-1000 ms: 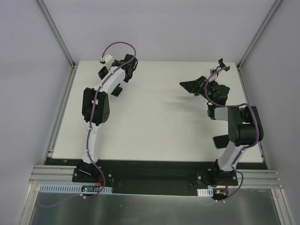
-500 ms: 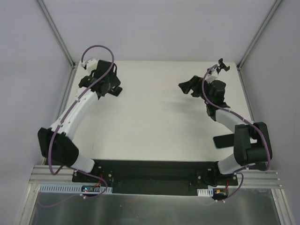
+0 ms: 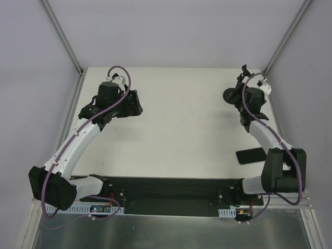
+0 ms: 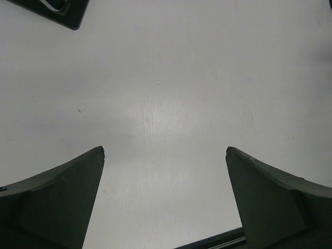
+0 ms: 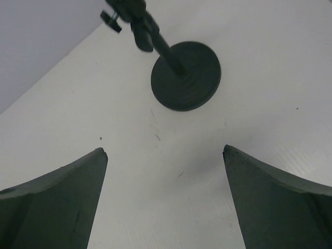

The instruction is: Place the phone on the phone stand

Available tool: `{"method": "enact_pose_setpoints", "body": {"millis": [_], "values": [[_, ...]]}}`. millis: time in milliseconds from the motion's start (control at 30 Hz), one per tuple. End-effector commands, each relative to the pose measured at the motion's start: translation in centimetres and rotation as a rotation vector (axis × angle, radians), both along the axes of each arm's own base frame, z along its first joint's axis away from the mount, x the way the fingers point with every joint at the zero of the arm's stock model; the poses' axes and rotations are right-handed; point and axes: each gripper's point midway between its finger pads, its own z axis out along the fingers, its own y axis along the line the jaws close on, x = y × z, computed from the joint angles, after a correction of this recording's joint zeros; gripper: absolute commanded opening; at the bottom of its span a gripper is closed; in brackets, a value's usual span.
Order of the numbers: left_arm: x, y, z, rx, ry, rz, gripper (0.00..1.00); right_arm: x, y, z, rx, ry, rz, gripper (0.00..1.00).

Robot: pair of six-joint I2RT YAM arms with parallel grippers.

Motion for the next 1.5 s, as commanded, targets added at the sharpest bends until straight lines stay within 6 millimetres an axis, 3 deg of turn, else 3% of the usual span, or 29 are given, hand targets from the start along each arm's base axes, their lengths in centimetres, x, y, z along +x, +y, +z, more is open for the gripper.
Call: {"method": "enact_pose_setpoints", "body": {"millis": [0,67,100,200,267,300,467,533,600,767,833,900,967,1000,1067,1100,1267,1367,1400,1433,1467], "values": [[-0.9,-2.2,2.0,-0.040,-0.094,-0.200,0.99,1.6,-3.2,5.9,0.074,-0.177,-0.124,0.96],[-1.3,-2.2,2.4,-0.043,-0.110,-0.210,0.99,2.8,-3.5,6.2,0.096,-0.201,-0.106,0.96],[-1.4,-2.3,2.3,-0.049,-0.106,-0.213,0.99,3.8,-3.4,7.9,0.119,-0.249,-0.067,0.96],[-1.5,-2.3,2.5,-0.051,-0.117,-0.224,0.99,5.5,-4.2,9.8,0.125,-0.303,-0.083,0.97],[-1.4,-2.3,2.6,-0.053,-0.125,-0.222,0.99,6.6,-4.6,9.7,0.168,-0.327,-0.109,0.98],[-1.4,-2.3,2.5,-0.051,-0.123,-0.222,1.00,7.4,-5.0,11.1,0.181,-0.386,-0.104,0.99],[-1.2,-2.3,2.0,-0.049,-0.122,-0.218,0.99,10.7,-4.9,10.7,0.221,-0.434,-0.032,0.92],[-1.0,-2.2,1.9,-0.045,-0.123,-0.212,0.99,11.3,-4.4,9.3,0.230,-0.413,0.006,0.87],[-0.9,-2.1,1.6,-0.047,-0.117,-0.206,0.99,11.6,-4.5,9.6,0.192,-0.441,0.035,0.86],[-0.6,-2.3,1.2,-0.060,-0.106,-0.206,0.99,12.6,-5.5,9.4,0.277,-0.453,0.023,0.85],[-0.6,-2.6,0.9,-0.073,-0.094,-0.215,0.99,13.6,-5.8,7.7,0.311,-0.414,0.008,0.89],[-0.6,-2.7,0.6,-0.075,-0.087,-0.220,0.99,14.7,-5.9,8.0,0.294,-0.426,0.010,0.90],[-0.5,-2.8,0.5,-0.079,-0.081,-0.222,0.99,15.6,-6.0,6.4,0.281,-0.386,0.007,0.90],[-0.6,-2.9,0.5,-0.085,-0.079,-0.227,0.99,16.2,-6.0,7.1,0.277,-0.401,0.012,0.90],[-0.5,-3.1,0.4,-0.094,-0.078,-0.232,0.99,17.2,-5.3,5.7,0.256,-0.373,0.039,0.88],[-0.4,-3.1,0.4,-0.098,-0.076,-0.231,0.99,17.7,-5.0,6.3,0.246,-0.381,0.051,0.81],[-0.6,-3.3,0.4,-0.113,-0.070,-0.239,0.99,18.0,-3.5,5.4,0.158,-0.342,0.099,0.60],[-0.8,-3.1,0.8,-0.112,-0.086,-0.234,0.99,17.5,-1.8,5.7,0.162,-0.331,0.142,0.29],[-0.8,-3.0,0.8,-0.109,-0.090,-0.232,0.99,17.3,-1.0,5.7,0.174,-0.325,0.164,0.12],[-0.8,-3.0,1.2,-0.111,-0.100,-0.229,0.99,17.0,-0.1,6.5,0.186,-0.334,0.197,0.05],[-0.8,-2.8,1.3,-0.112,-0.104,-0.224,0.99,16.5,2.3,7.0,0.202,-0.333,0.285,0.01]]}}
